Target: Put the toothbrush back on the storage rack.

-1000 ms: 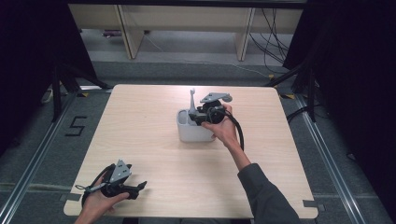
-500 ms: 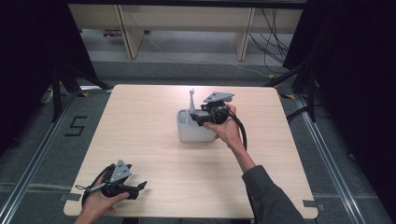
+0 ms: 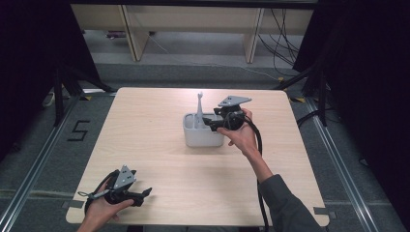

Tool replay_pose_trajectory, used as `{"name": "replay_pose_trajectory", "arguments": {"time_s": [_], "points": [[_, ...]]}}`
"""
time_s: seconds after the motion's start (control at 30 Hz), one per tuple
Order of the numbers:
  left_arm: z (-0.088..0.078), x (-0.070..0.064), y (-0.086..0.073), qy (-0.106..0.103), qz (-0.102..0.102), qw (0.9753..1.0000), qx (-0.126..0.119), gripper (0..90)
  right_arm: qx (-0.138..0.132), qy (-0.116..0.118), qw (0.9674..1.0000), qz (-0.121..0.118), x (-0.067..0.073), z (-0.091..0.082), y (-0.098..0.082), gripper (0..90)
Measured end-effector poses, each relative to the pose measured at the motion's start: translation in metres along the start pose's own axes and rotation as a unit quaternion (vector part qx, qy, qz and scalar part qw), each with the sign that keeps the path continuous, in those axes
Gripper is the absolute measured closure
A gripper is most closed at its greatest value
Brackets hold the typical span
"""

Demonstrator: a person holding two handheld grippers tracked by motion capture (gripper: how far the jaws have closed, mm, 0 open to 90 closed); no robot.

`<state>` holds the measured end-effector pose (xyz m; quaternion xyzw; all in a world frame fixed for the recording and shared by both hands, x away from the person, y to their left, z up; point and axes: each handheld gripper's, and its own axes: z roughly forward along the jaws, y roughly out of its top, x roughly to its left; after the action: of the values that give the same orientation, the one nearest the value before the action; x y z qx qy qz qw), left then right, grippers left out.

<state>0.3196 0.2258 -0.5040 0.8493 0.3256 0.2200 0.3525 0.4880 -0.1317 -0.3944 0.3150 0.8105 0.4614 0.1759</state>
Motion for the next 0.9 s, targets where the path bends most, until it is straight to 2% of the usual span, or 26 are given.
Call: {"name": "replay_pose_trajectory", "arguments": {"time_s": [0.07,0.1,0.13,0.3,0.33,0.37,0.4,0.5,0.6,0.63,0.67,0.7,0.77,0.8,0.83,0.87,0.9], "points": [[0.000,0.000,0.000,0.001,0.001,1.0000,-0.002,15.2,-0.003,-0.002,1.0000,-0.003,-0.001,-0.001,0.000,40.1],[0.000,0.000,0.000,0.001,0.001,1.0000,-0.002,15.2,-0.002,-0.002,1.0000,0.004,-0.001,-0.005,-0.001,39.9],[0.000,0.000,0.000,0.001,0.001,1.0000,-0.002,15.2,-0.006,0.001,1.0000,-0.004,-0.002,-0.006,-0.001,39.8],[0.000,0.000,0.000,0.001,-0.001,1.0000,0.000,15.2,-0.005,-0.007,0.9999,0.006,-0.002,-0.012,-0.003,39.5],[-0.001,0.000,0.000,0.000,0.004,1.0000,0.005,15.2,-0.003,-0.004,1.0000,0.004,-0.002,-0.014,-0.003,39.5],[0.000,0.000,0.000,0.001,-0.001,1.0000,-0.001,15.2,-0.007,-0.006,0.9999,-0.002,-0.004,-0.016,-0.003,39.5],[0.000,0.000,0.000,0.002,-0.002,1.0000,-0.002,15.2,-0.005,-0.008,0.9999,0.005,-0.003,-0.018,-0.004,39.5],[0.000,0.000,0.000,0.002,0.001,1.0000,-0.002,15.2,-0.012,-0.013,0.9998,-0.004,-0.008,-0.022,-0.006,39.5],[0.000,0.000,0.000,0.001,-0.001,1.0000,-0.001,15.2,-0.015,-0.017,0.9997,0.011,-0.009,-0.027,-0.009,39.5],[0.000,0.000,0.000,0.001,-0.001,1.0000,-0.001,15.2,-0.010,-0.017,0.9998,0.009,-0.010,-0.029,-0.010,39.5],[0.000,0.000,0.000,0.001,0.000,1.0000,-0.002,15.2,-0.016,-0.012,0.9998,0.003,-0.011,-0.030,-0.011,39.3],[0.001,-0.001,0.000,0.000,-0.012,0.9999,-0.008,15.2,-0.009,-0.018,0.9998,0.009,-0.011,-0.033,-0.012,39.3],[0.001,-0.001,0.000,0.000,-0.013,0.9999,-0.007,15.2,-0.014,-0.018,0.9997,0.006,-0.013,-0.036,-0.015,39.3],[0.001,-0.001,0.000,0.000,-0.013,0.9999,-0.007,15.2,-0.010,-0.021,0.9995,0.021,-0.012,-0.040,-0.017,39.0],[0.000,-0.001,0.000,0.001,-0.008,1.0000,-0.004,15.2,-0.010,-0.021,0.9995,0.021,-0.012,-0.040,-0.017,39.0],[0.001,-0.001,0.000,0.003,-0.010,0.9999,-0.008,15.2,-0.016,-0.021,0.9996,0.003,-0.015,-0.040,-0.018,39.0],[0.001,0.000,0.000,0.003,-0.006,0.9999,-0.008,15.2,-0.013,-0.027,0.9995,0.006,-0.015,-0.043,-0.019,38.7]]}}
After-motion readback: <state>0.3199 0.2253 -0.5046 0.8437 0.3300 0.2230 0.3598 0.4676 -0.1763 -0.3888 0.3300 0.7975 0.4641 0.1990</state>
